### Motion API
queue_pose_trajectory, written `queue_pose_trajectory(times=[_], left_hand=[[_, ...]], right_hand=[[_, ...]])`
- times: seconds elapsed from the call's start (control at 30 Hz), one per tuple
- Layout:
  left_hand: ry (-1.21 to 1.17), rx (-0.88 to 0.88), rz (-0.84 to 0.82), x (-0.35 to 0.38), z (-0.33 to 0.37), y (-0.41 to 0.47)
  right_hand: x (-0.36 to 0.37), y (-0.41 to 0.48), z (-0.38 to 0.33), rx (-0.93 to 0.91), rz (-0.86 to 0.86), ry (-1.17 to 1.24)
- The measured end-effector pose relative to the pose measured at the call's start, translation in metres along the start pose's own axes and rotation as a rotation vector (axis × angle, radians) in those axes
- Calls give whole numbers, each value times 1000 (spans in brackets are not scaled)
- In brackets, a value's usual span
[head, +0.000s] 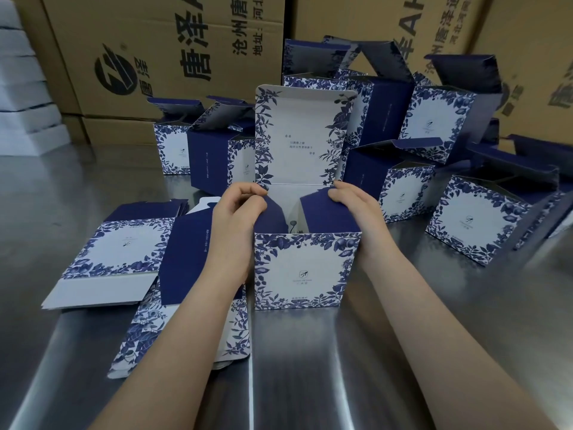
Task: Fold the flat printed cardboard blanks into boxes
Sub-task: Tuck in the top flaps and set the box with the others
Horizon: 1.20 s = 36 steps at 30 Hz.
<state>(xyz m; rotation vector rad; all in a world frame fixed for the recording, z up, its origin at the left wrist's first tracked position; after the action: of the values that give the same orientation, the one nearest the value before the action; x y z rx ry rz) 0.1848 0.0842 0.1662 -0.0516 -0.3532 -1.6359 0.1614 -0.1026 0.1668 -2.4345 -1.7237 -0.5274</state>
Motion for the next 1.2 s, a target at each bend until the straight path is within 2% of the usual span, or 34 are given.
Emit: queue_pose_trajectory(times=[0.2, 0.37, 0.5, 0.73, 1.0, 1.2], left_hand=[[15, 17, 13, 1, 3, -1], [-23, 11, -6, -1, -2, -1], [-33, 19, 8, 0, -2, -3], [12, -25, -62, 6, 0, -6], [66, 9, -68, 6, -1, -5], [37, -15, -129, 8, -2, -8]], right_hand=[[0, 1, -2, -21, 29, -30], [-1, 1, -5, -160, -8, 40], [0, 2, -5, -141, -105, -64], [-1, 1, -2, -37, -422, -106], [-1, 6, 0, -60, -420, -131], [-3, 4, 4, -47, -542, -121]])
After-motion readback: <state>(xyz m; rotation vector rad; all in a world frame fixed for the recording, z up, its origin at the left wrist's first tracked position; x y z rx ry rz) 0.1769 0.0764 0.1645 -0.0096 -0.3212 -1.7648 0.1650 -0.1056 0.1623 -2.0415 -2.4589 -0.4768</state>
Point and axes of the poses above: each hand's wrist, its own y-axis towards the middle knuckle, its own x-axis out of the palm, z = x × y, the point moved 6 cm from there along y, towards the middle knuckle, and after that the axes turned 4 degrees about -x, right-handed, at the moved point
